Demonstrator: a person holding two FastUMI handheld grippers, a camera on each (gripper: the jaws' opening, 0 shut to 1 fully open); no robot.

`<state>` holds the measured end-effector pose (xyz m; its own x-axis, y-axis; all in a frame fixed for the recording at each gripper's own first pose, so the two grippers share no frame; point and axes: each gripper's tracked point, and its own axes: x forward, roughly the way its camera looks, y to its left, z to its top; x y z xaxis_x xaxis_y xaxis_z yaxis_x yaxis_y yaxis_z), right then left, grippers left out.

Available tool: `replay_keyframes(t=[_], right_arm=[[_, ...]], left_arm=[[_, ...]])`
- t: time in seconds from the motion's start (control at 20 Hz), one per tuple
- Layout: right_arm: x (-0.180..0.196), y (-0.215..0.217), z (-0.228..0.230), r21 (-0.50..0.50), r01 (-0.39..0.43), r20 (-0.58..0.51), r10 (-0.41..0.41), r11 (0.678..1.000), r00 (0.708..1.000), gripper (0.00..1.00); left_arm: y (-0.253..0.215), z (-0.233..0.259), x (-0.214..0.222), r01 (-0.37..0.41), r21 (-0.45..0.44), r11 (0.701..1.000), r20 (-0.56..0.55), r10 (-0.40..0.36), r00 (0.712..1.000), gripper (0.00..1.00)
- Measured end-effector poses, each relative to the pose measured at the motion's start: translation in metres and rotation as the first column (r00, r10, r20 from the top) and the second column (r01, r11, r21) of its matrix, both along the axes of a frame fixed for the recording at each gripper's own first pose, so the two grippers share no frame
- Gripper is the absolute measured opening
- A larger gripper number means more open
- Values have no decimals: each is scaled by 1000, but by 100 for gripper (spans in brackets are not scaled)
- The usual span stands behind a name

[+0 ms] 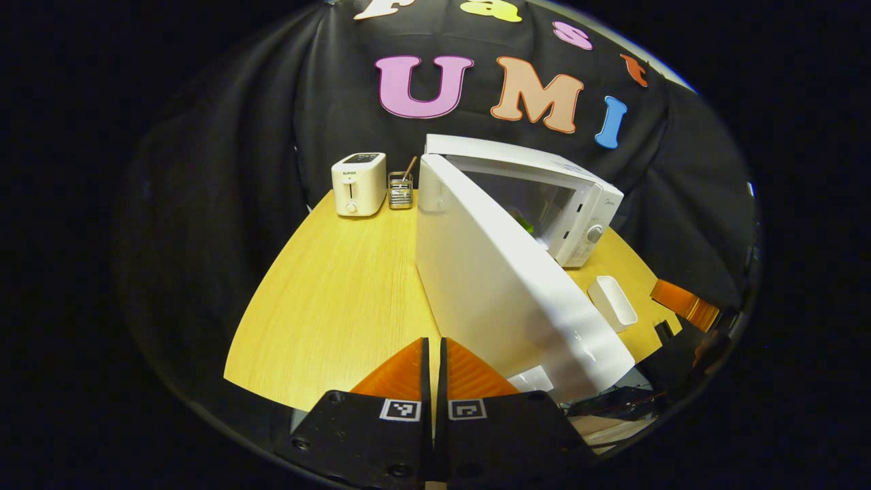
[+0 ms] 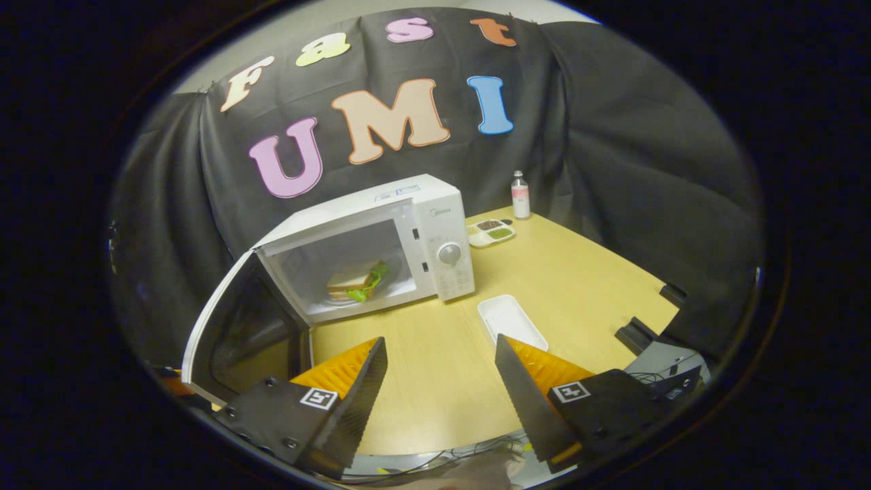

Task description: Open the microwave oven with the left hand, put the food in, and close the microwave oven.

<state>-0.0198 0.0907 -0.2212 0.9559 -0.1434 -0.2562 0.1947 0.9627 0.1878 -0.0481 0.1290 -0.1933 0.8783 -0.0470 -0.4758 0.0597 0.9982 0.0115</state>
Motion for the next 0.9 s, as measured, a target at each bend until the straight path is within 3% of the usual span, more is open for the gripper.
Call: replay_keyframes(t=[0.15, 0.2, 0.25, 0.4, 0.45, 0.5, 0.9], right_arm=[[8, -8, 6, -23, -40, -13, 40, 999, 999, 98], [12, -13, 8, -33, -50, -18, 49, 998, 999, 88], [14, -18, 11, -48, -57, -24, 56, 997, 998, 98], [25, -36, 23, -38, -65, -10, 64, 997, 998, 98], [28, -42, 25, -32, -60, -9, 60, 998, 998, 89], [31, -48, 28, -31, -59, -3, 59, 998, 998, 98], [48, -112, 49, -47, -4, 56, 7, 999, 998, 98]], left_arm=[[-21, 2, 6, -4, -7, 1000, -3, 4, 1000, 1], [-29, 4, 9, -3, 1, 1000, -5, 3, 1000, 1], [-37, 3, 12, -3, 8, 1000, -6, 3, 1000, 0], [-64, 5, 22, 11, 3, 1000, -10, -11, 1000, 1], [-73, 3, 25, 20, -2, 1000, -17, -20, 1000, 1], [-83, 4, 29, 31, -9, 999, -11, -32, 999, 1], [-144, 7, 73, 108, -3, 994, 12, -108, 994, 1]])
